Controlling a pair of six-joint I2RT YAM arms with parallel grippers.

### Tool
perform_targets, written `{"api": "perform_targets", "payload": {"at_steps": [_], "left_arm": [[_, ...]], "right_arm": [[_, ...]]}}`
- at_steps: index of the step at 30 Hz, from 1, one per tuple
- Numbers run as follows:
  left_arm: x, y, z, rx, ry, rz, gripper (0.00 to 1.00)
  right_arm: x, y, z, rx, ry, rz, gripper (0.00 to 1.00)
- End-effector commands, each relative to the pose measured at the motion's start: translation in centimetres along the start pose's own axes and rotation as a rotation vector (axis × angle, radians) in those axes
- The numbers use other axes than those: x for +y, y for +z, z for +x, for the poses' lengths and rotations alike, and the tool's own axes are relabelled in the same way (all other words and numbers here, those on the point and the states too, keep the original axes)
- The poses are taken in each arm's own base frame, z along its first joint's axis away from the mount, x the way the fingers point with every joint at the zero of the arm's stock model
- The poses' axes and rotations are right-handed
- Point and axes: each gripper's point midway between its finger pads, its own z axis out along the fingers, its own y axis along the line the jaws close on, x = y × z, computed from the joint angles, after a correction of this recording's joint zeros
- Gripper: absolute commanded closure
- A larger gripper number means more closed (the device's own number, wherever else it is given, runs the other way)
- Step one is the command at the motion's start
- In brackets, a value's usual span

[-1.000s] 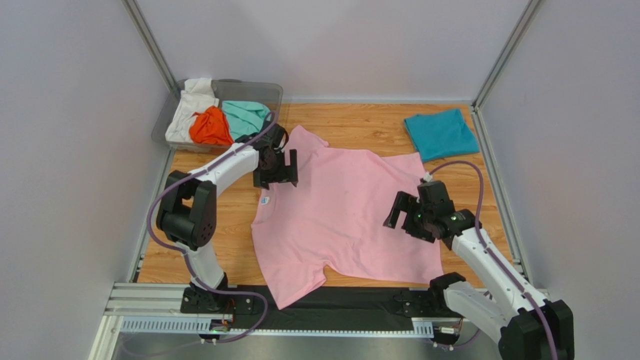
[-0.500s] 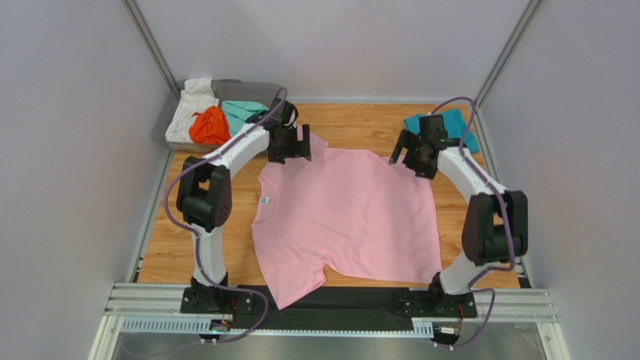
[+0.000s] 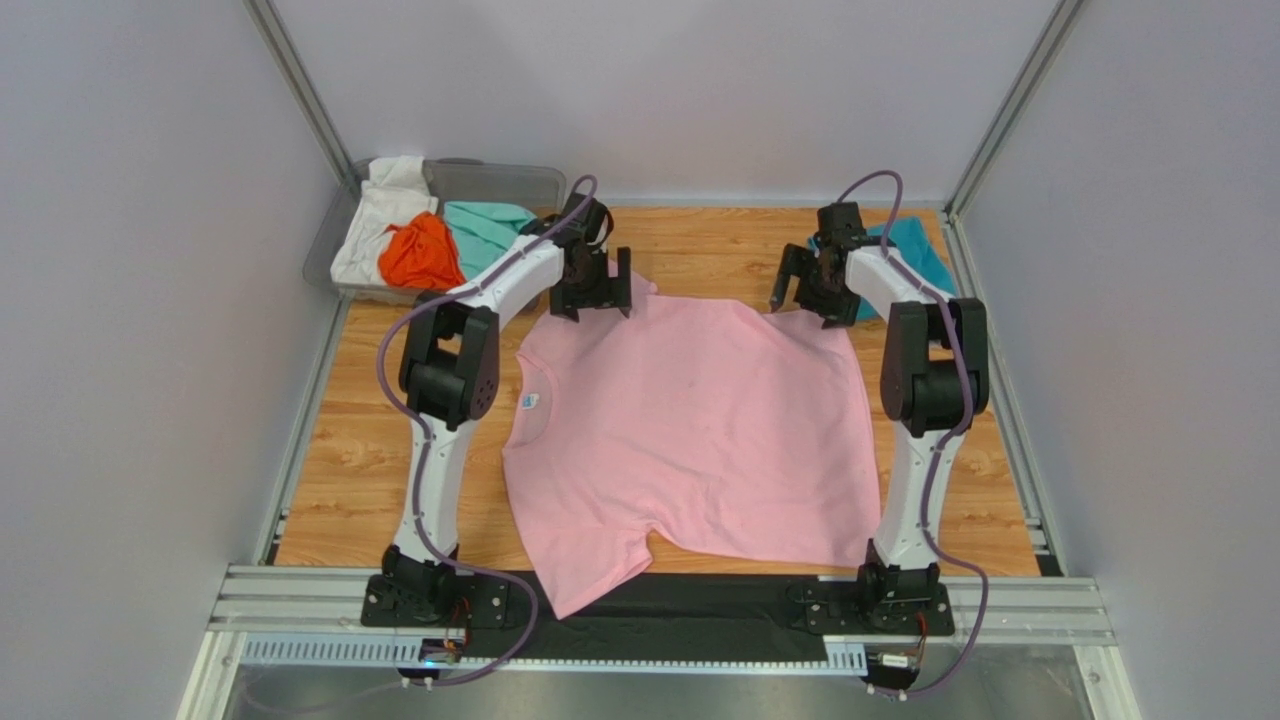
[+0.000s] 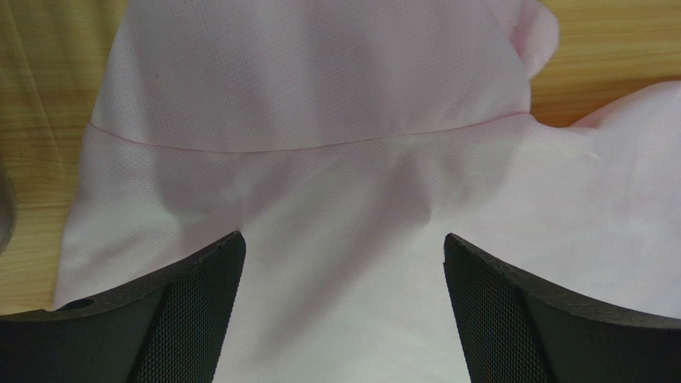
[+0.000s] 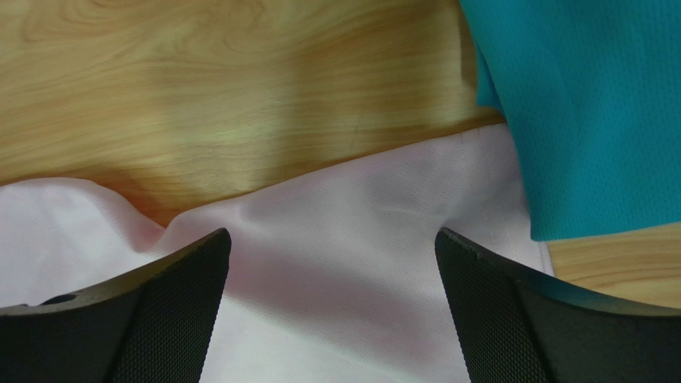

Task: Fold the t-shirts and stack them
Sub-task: Flatten the tshirt out

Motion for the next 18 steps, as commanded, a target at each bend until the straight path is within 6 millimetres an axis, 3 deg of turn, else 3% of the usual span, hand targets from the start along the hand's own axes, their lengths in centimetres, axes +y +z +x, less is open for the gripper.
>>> {"api": "perform_targets", "payload": {"at_steps": [1,9,14,15,18], "left_arm": [[1.0,0.3,-1.0,-0.001,-0.014,-0.013,0.0],[2.2,2.3,-1.3,0.021,-0.054,-0.019,0.0],[2.0,3.1,-2.4,0.015,-0.078,0.013,0.0],[1.7,3.4,-2.9,0.007,-0.074,0.023,0.0],[1.4,3.9,-3.8,-0.007,-0.072,0.033,0.0]], "right_arm": [[-0.8,1.4,-0.1,0.036,-0.008,0.017,0.0],[-2.6,3.1,-1.8,0.051,0.023,0.058,0.0],[-2.3,4.2,-3.2,0.051,0.022,0.052,0.0],[-3.7,4.2,-4.0,0.046,0.05,0.065,0.0],[-3.9,4.5,-4.6,0.041,0.056,0.068,0.0]]}}
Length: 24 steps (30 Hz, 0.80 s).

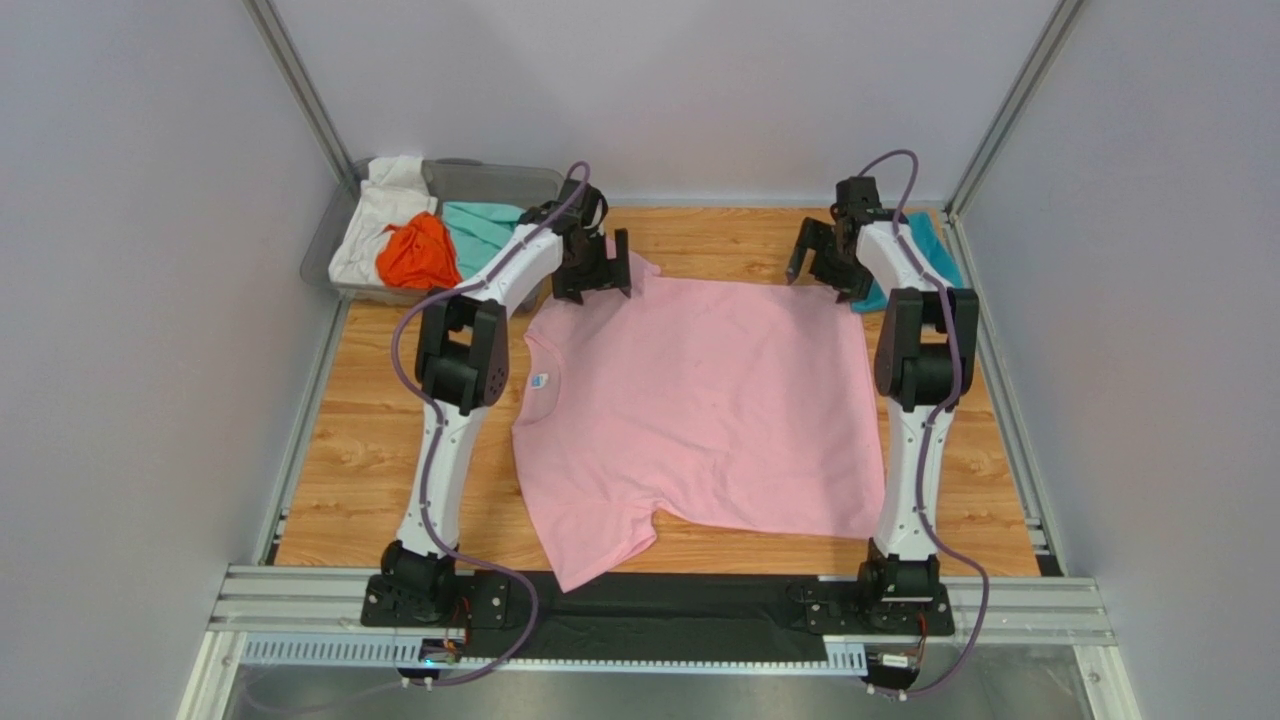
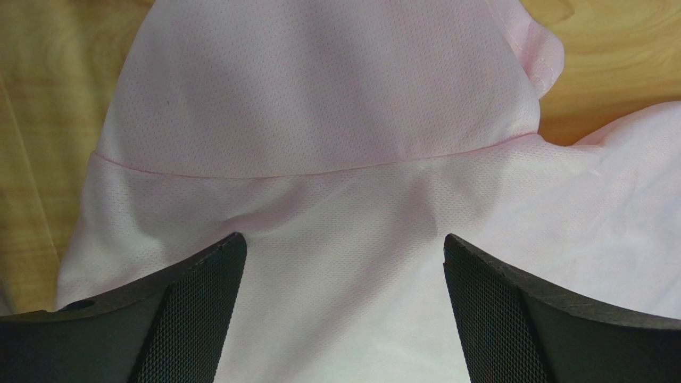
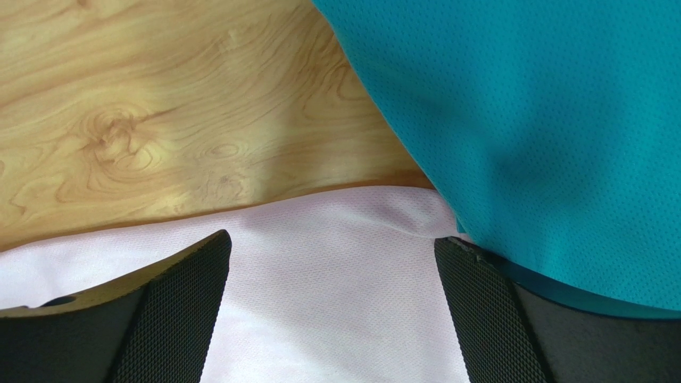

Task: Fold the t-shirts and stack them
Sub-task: Flatten the tshirt out, then fold the tshirt

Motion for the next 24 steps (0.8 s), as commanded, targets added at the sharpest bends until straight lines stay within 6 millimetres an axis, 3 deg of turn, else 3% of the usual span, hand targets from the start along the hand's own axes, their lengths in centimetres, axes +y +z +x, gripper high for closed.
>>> {"api": "perform_targets", "payload": {"at_steps": [1,7,11,16,19,20,22,23,24], "left_arm": [[1.2,1.5,-0.2,0.022,-0.03,-0.011,0.0],[1.6,0.1,-1.3,-0.007,-0.046,-0.032,0.0],[-0.2,-3.3,-3.3,-0.069,-0.018,0.022,0.0],[-3.6,-10.5,-6.1,-0.182,0.025,0.139,0.0],[-5.3,-14.6,-5.1,-0.202,0.042,0.195,0.0],[-6.3,-17.2,-4.8,-0.233,0.061,0.213,0.0],[-5.9,-17.8,-2.4,-0.202,0.065,0.191,0.0],[-6.8,-20.5,-1.7,-0.236,0.077,0.209,0.0],[-5.9,-19.8,0.4,-0.194,0.057,0.175,0.0]], "right_arm": [[-1.8,1.9,0.8,0.058,-0.001,0.027,0.0],[-0.8,1.2,-0.5,0.036,-0.073,-0.038,0.0],[1.3,-0.8,-1.4,0.017,-0.137,-0.155,0.0],[4.2,-6.2,-2.6,-0.053,-0.224,-0.264,0.0],[5.1,-9.7,-3.0,-0.102,-0.256,-0.295,0.0],[4.7,-9.9,-2.3,-0.091,-0.246,-0.282,0.0],[5.9,-12.5,-2.1,-0.133,-0.263,-0.284,0.0],[5.1,-12.4,-1.3,-0.122,-0.244,-0.242,0.0],[5.1,-14.3,-1.7,-0.166,-0.242,-0.236,0.0]]}}
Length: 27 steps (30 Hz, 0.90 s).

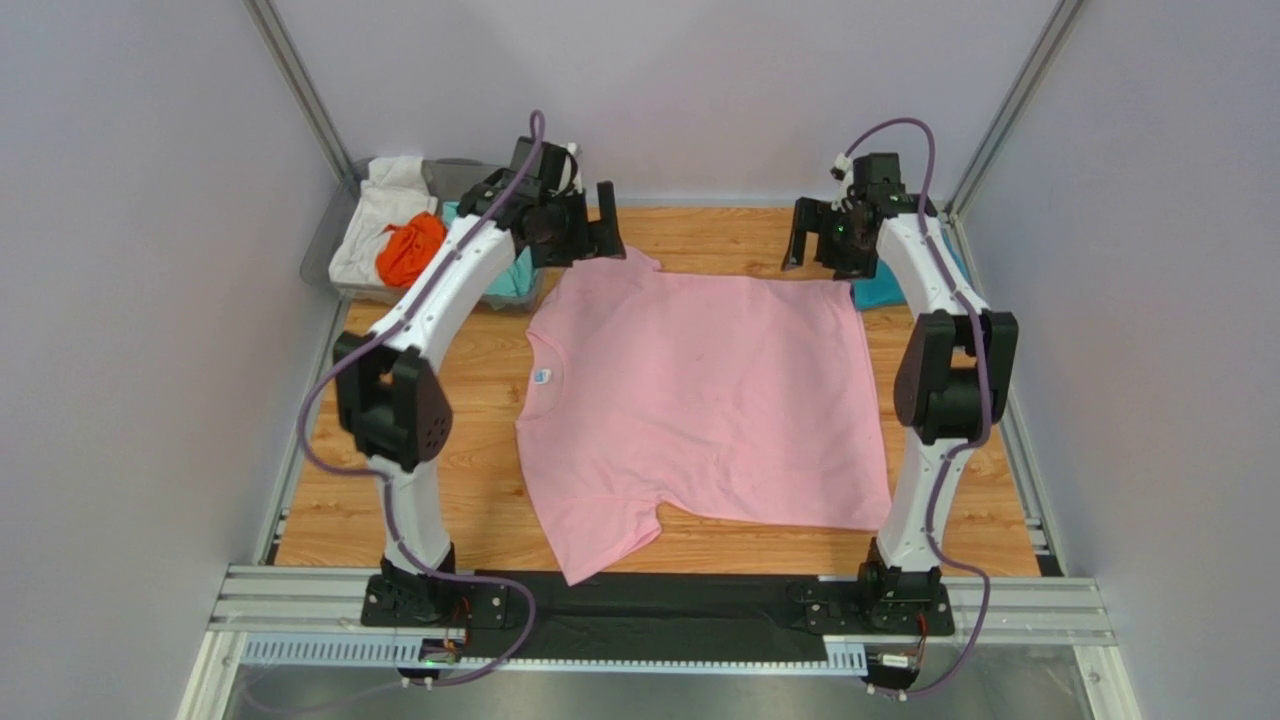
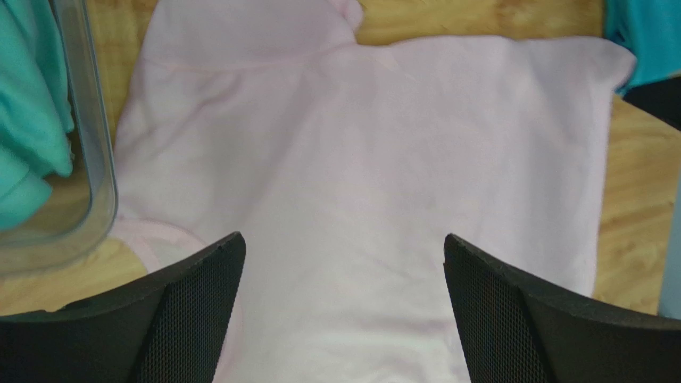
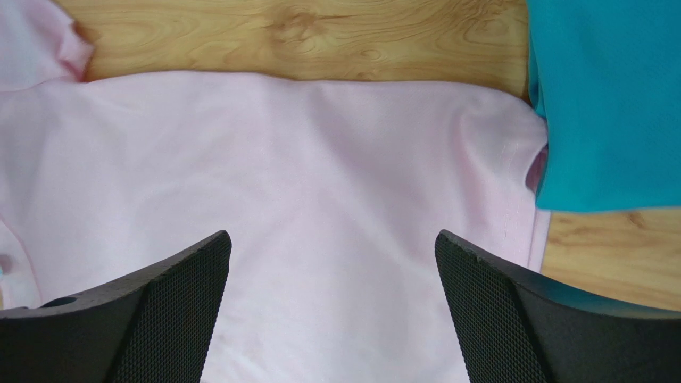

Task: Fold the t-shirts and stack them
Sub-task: Fold the tshirt

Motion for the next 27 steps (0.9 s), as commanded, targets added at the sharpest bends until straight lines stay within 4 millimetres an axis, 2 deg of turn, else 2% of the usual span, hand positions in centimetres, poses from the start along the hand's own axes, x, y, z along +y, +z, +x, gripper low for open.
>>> {"api": "perform_targets", "payload": {"at_steps": [1,2,3,4,5,6,7,8,9,10,11,12,13,14,16,18,20,22,23,27], "left_arm": [[-2.8,-5.5,3.1,-0.02,0.02,0.033,0.0],[-2.1,-7.0,5.4,-0.006,0.01,0.008,0.0],[-2.0,-7.7,6.7,-0.001,-0.009,-0.002,0.0],[-2.6,-8.2,8.3,-0.001,0.002,0.002,0.0],[-1.3,-9.4,11.1,0.008,0.005,-0.033,0.0],[-1.1,-9.9,12.7,0.018,0.011,-0.039,0.0],[-1.5,-10.3,14.8,0.035,0.005,-0.035,0.0],[-1.5,-11.8,15.9,0.019,-0.007,-0.017,0.0],[-0.3,-11.2,19.6,0.095,-0.01,-0.031,0.0],[-0.6,-11.5,21.9,0.131,-0.02,-0.024,0.0],[0.5,-11.9,24.7,0.168,-0.023,-0.034,0.0],[0.6,-12.2,26.2,0.19,-0.017,-0.028,0.0],[0.5,-12.6,28.2,0.224,0.005,-0.021,0.0],[1.2,-13.0,30.0,0.243,-0.009,-0.029,0.0],[0.9,-13.6,32.5,0.29,0.023,-0.01,0.0],[1.5,-13.8,34.8,0.34,-0.005,-0.028,0.0],[1.9,-14.2,37.3,0.408,-0.028,-0.034,0.01],[2.0,-14.5,38.9,0.432,-0.021,-0.03,0.01],[2.9,-14.4,39.8,0.439,-0.02,-0.053,0.01],[2.9,-14.2,41.5,0.469,-0.039,-0.063,0.05]], "right_arm": [[2.3,-5.8,-1.6,-0.129,-0.043,0.01,0.0],[2.4,-7.1,-0.5,-0.133,-0.023,0.013,0.0],[2.4,-7.4,0.3,-0.134,-0.008,0.01,0.0],[2.5,-7.8,1.2,-0.134,0.016,0.007,0.0],[3.2,-9.9,1.3,-0.178,0.023,-0.016,0.0],[2.7,-8.7,4.2,-0.141,0.069,-0.02,0.0],[2.9,-9.2,5.0,-0.152,0.082,-0.033,0.0],[3.1,-9.3,6.4,-0.15,0.097,-0.055,0.0],[3.1,-10.2,8.4,-0.151,0.109,-0.066,0.0],[3.2,-10.4,9.3,-0.157,0.128,-0.076,0.0],[3.7,-11.9,9.7,-0.188,0.127,-0.098,0.0],[3.7,-12.2,10.4,-0.189,0.134,-0.098,0.0],[3.3,-11.9,12.1,-0.165,0.157,-0.087,0.0],[3.3,-13.0,12.2,-0.197,0.156,-0.088,0.0],[2.7,-13.0,13.8,-0.19,0.211,-0.059,0.0],[1.4,-13.4,14.7,-0.194,0.248,-0.002,0.0],[0.8,-13.2,16.5,-0.141,0.289,0.014,0.0],[-0.2,-13.1,17.3,-0.125,0.328,0.028,0.0],[-0.6,-12.9,17.9,-0.112,0.358,0.032,0.0],[-1.1,-13.2,18.6,-0.127,0.382,0.054,0.0]]}}
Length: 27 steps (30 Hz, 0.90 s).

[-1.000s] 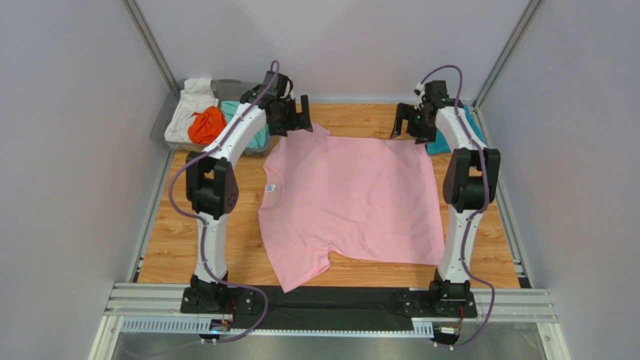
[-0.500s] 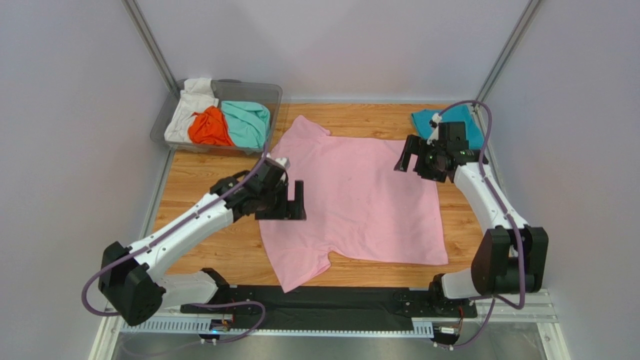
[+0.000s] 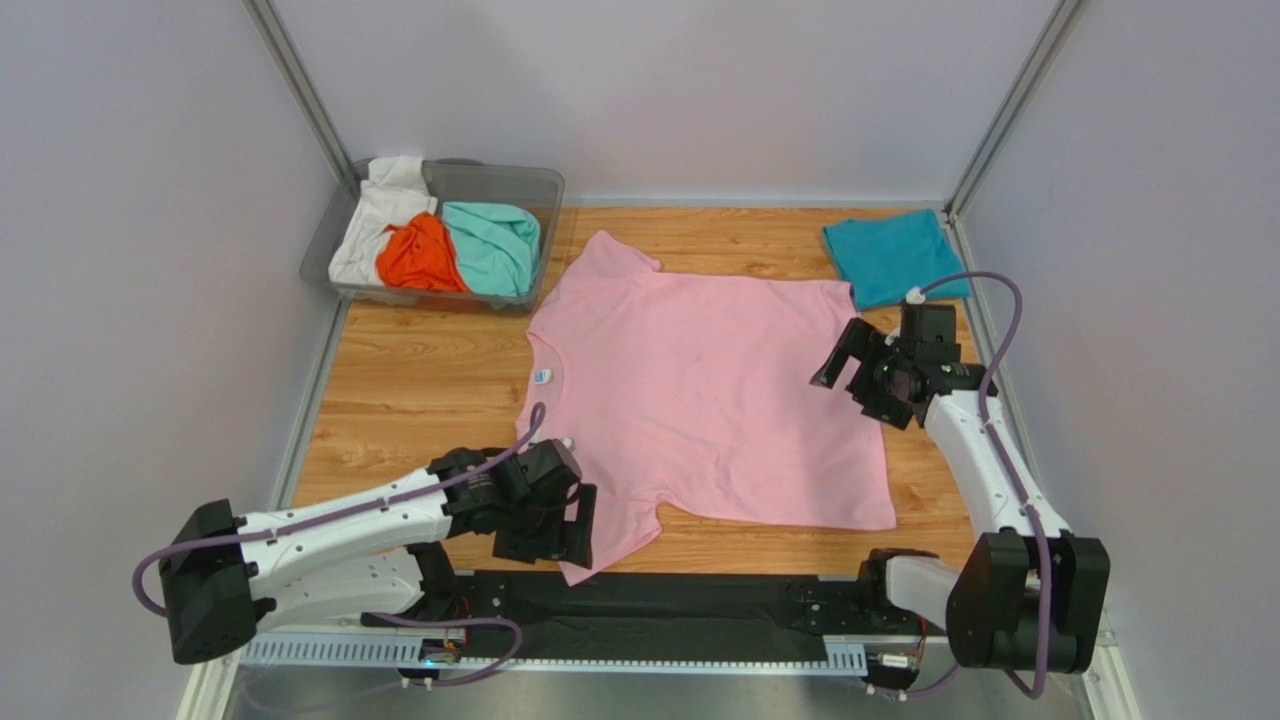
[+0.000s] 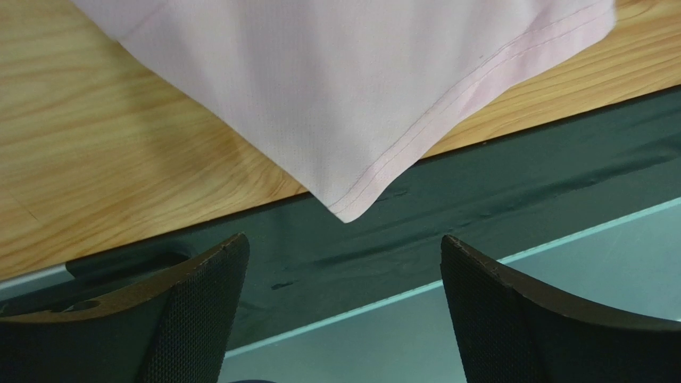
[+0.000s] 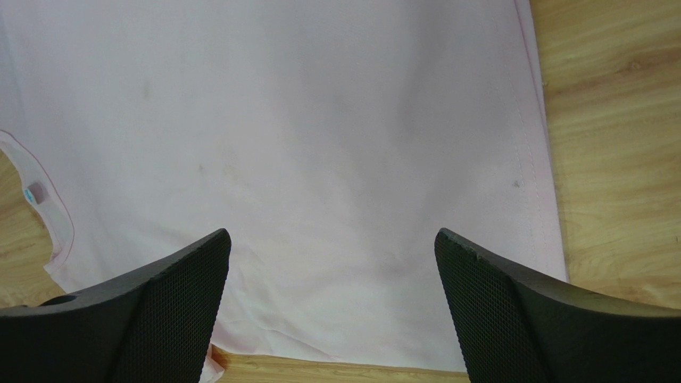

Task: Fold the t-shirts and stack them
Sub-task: Fold the tshirt

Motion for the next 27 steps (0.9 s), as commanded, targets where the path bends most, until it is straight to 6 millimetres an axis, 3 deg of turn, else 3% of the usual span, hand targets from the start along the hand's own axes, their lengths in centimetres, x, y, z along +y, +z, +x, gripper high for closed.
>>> {"api": "perform_targets", "payload": {"at_steps": [1,6,11,16,19,23,27], "left_arm": [[-1.4,0.4,0.6,0.004,-0.058,0.04,0.07],[-1.9,1.7,1.3,0.034,-0.041,0.017,0.24],[-0.7,3.0,2.5,0.072,-0.069,-0.044,0.32],[-1.1,3.8,2.3,0.063,-0.056,-0.039,0.41],[-1.3,4.5,2.5,0.088,-0.048,-0.046,0.48],[-1.0,5.0,3.0,0.119,-0.045,-0.075,0.7],[-0.9,4.9,2.9,0.11,-0.045,-0.078,0.85]], "right_arm": [[-0.4,-0.8,-0.1,-0.047,0.046,0.022,0.0],[-2.5,-2.4,-0.1,-0.141,0.062,0.117,0.0],[-4.4,-4.3,-0.4,-0.21,0.07,0.217,0.0],[-5.5,-4.6,0.4,-0.222,0.125,0.257,0.0],[-5.7,-4.5,1.5,-0.203,0.186,0.26,0.0],[-6.6,-4.5,3.4,-0.185,0.309,0.295,0.0],[-6.8,-4.6,6.1,-0.124,0.378,0.291,0.0]]}}
